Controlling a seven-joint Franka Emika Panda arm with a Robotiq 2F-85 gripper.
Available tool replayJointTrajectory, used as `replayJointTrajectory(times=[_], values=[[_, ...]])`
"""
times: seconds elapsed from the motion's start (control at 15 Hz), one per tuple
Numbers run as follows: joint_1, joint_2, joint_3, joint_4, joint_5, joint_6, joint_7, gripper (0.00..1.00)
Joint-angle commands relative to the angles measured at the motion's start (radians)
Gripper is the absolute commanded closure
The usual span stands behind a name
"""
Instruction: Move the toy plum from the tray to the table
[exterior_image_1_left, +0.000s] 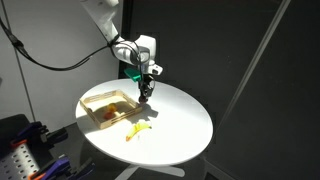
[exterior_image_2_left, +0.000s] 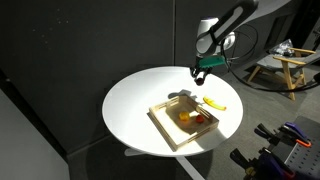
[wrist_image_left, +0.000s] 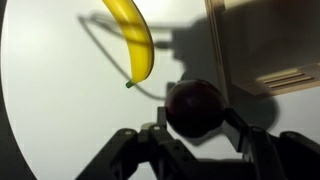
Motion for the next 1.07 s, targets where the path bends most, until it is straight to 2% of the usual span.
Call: replayJointTrajectory(times=[0.0,1.0], values=[[-0.018,0.046,-0.007,0.037,0.005,0.019,-0.008,0.66],[-0.025,0.217,-0.032,0.167,0.004,0.022,-0.003,0.66]])
